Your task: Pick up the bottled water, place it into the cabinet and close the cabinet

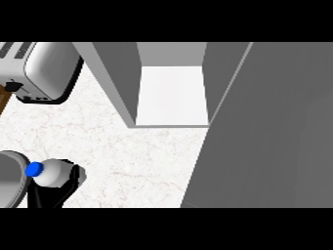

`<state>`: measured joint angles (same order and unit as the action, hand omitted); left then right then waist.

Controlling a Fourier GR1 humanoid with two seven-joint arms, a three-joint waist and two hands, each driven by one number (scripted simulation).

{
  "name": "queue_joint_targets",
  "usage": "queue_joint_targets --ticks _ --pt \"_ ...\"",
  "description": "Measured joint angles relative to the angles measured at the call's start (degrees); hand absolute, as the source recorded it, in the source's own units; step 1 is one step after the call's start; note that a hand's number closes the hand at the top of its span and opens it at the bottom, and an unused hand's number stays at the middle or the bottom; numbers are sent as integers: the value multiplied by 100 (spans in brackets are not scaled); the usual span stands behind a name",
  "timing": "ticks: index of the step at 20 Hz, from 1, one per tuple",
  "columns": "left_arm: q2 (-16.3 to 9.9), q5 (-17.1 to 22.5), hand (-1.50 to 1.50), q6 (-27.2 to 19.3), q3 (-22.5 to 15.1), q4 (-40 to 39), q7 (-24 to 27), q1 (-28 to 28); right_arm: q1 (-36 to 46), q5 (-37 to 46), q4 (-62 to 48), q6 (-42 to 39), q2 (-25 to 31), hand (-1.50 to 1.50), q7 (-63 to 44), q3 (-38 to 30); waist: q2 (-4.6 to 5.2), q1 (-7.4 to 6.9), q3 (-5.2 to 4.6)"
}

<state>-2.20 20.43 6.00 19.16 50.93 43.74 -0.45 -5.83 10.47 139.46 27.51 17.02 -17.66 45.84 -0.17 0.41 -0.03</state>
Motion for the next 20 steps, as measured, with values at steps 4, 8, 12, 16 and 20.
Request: queue_joint_targets --ticks 4,8,12,16,20 --pt "-14 153 150 198 26 -111 65 -131 85 -14 0 -44 47 -150 -39 -129 4 -3 0" --pt "23 202 150 316 -45 -150 108 -258 133 -22 -12 -71 94 -150 -28 -182 5 0 0" --pt "2 -203 150 475 -535 -207 -52 -500 265 -35 -29 -53 91 -150 -89 -188 -2 50 -2" --pt "3 -494 150 597 -910 -182 -167 -735 232 -37 -42 -3 86 -150 -2 -138 -1 39 0" --pt "-8 -646 150 626 -1162 -1 -428 -838 269 -49 -21 -25 92 -150 -76 -212 0 11 1"
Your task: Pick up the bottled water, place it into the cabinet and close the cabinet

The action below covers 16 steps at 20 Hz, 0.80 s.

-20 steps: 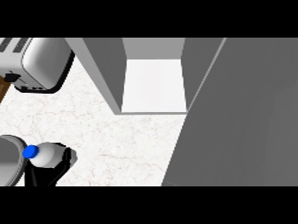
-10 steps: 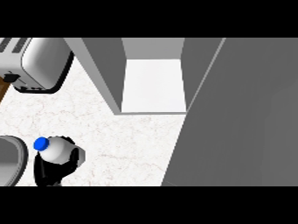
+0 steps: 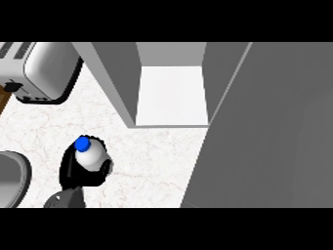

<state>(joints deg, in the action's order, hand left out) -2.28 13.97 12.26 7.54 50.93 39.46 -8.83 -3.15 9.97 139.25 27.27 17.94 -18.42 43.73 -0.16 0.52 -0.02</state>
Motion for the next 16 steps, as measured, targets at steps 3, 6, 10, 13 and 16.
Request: queue_joint_targets --ticks 3,6,10,13,16 --pt "74 45 150 28 -152 362 -318 107 -162 -8 9 -4 69 -150 123 49 -3 -13 2" --pt "122 226 150 -15 -305 845 -793 182 -124 6 12 60 7 -150 24 133 -7 -25 1" --pt "176 466 150 -339 -709 1617 -1329 326 -175 2 -3 75 34 -150 125 137 -10 -32 3" --pt "202 545 150 -695 -1041 2084 -1578 363 -85 14 -15 84 -17 -150 41 132 -7 -34 1" --pt "215 554 150 -1055 -1341 2406 -1730 335 -49 32 -4 119 -33 -150 -4 163 -6 -24 1"
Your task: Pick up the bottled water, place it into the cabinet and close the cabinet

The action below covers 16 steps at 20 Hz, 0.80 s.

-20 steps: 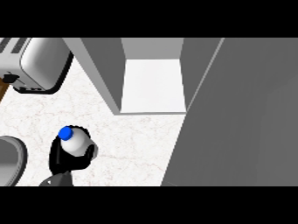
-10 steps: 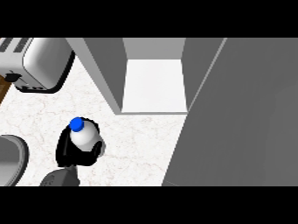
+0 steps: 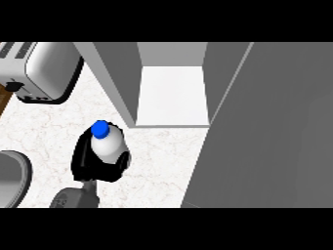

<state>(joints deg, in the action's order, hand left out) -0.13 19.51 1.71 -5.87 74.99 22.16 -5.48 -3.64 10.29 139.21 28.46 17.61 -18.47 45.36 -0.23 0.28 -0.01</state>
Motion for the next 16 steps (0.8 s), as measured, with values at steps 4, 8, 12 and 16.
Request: queue_joint_targets --ticks 4,8,12,16 --pt "7 -58 150 -481 -230 405 -339 -241 -3 17 1 79 -13 -150 -16 66 0 13 -1" --pt "10 -67 150 -988 -485 706 -788 -572 -47 2 9 49 72 -150 73 -12 3 18 1" --pt "11 -105 150 -1456 -711 679 -1046 -1031 -171 11 -6 83 94 -150 210 138 5 35 1" --pt "12 -41 150 -1855 -814 369 -1018 -1611 -197 1 9 66 171 -150 235 91 11 53 0"
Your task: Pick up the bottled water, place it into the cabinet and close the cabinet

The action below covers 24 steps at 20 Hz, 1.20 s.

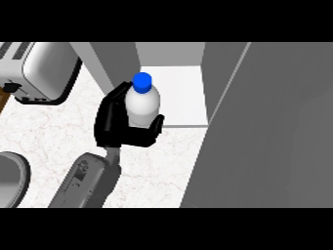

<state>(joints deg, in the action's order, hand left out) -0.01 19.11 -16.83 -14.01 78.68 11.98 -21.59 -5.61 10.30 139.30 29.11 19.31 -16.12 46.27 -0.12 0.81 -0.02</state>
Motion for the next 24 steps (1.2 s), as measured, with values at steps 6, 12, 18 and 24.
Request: queue_joint_targets --ticks 6,12,18,24 --pt "0 -31 150 -666 -130 -615 94 -760 -6 -14 -21 20 -14 -150 76 -9 6 15 0" --pt "1 -54 150 -820 62 -1587 200 -1576 23 -44 23 -11 59 -150 29 -111 14 35 -1" --pt "-19 -229 150 -993 214 -2495 142 -2300 -39 -61 14 58 54 -150 121 11 15 53 0" --pt "-14 -309 150 -1138 485 -3656 494 -2991 -53 -106 51 25 137 -150 221 17 29 113 -2"
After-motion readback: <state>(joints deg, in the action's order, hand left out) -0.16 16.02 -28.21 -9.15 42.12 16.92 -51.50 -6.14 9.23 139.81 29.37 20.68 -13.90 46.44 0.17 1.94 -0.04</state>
